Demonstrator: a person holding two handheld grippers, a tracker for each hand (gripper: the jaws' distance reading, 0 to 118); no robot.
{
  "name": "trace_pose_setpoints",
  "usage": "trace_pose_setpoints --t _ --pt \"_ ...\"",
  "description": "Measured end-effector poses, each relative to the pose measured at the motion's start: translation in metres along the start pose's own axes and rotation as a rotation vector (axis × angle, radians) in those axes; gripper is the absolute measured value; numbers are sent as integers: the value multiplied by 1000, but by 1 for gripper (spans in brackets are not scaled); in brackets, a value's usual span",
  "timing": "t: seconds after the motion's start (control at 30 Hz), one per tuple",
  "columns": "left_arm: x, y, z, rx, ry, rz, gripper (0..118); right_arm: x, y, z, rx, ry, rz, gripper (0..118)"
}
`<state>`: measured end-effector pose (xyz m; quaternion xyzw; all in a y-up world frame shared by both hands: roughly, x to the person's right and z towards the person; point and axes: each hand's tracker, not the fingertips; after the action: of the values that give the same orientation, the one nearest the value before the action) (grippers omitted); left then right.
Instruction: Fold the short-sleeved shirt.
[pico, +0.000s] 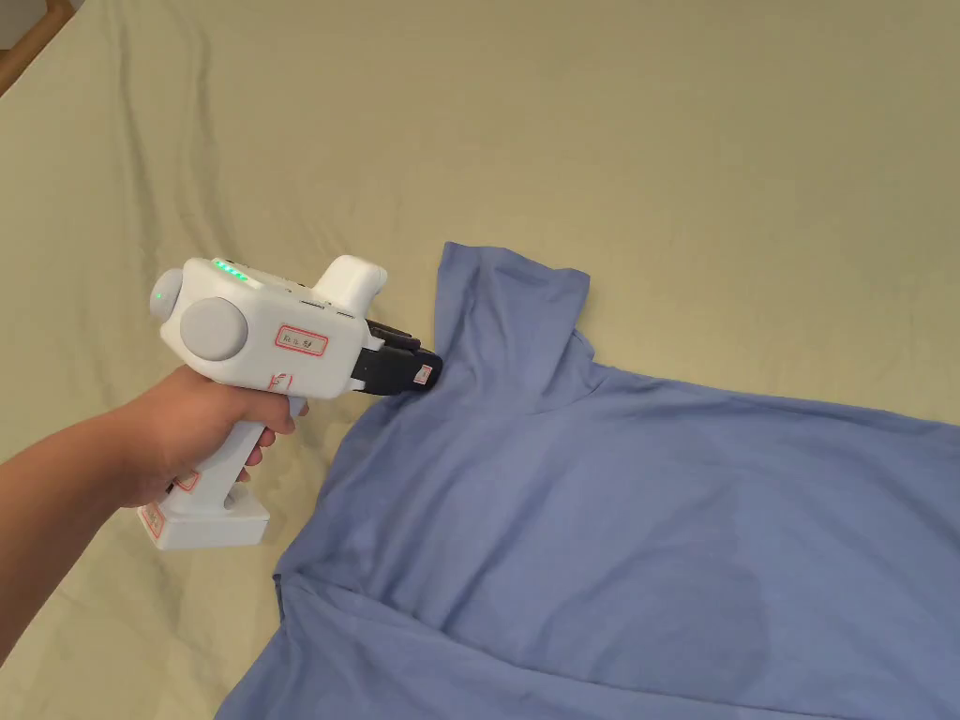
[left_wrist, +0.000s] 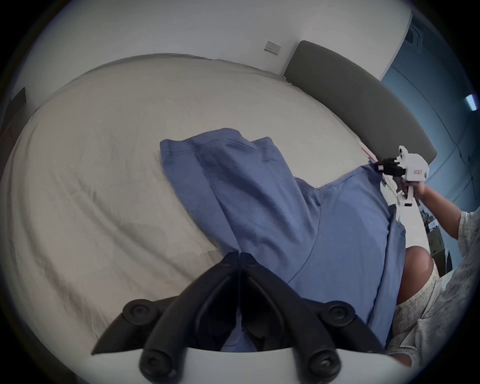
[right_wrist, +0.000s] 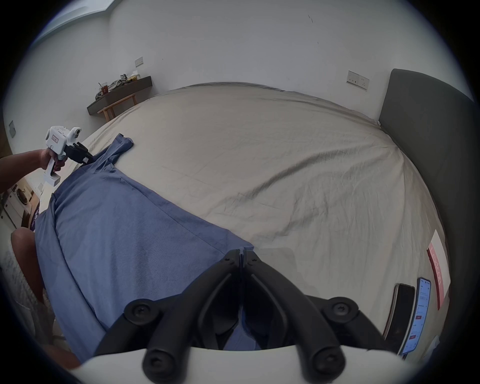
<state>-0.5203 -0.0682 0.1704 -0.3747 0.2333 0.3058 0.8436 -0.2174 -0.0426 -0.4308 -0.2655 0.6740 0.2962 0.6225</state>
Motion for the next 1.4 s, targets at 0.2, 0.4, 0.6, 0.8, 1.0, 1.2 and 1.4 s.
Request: trace_pose_setpoints --t 0.2,0.4,0.6,0.8,1.0,1.2,1.4 --pt "0 1 4 39 21 9 0 3 0 5 9 1 -3 1" --pt "3 -2 31 126 0 51 0 7 -1 16 39 55 -33 1" --pt "8 -11 58 204 -8 98 0 12 0 32 87 67 -76 1" --pt "25 -28 85 256 -26 107 0 19 -6 54 122 93 -113 1" --pt "46 -54 117 333 -47 142 0 11 -19 82 144 117 -114 1" --pt "69 -86 154 399 -43 164 0 -1 -39 114 170 115 -126 1" --pt "87 -123 184 445 -16 187 0 -7 -60 145 194 99 -147 1"
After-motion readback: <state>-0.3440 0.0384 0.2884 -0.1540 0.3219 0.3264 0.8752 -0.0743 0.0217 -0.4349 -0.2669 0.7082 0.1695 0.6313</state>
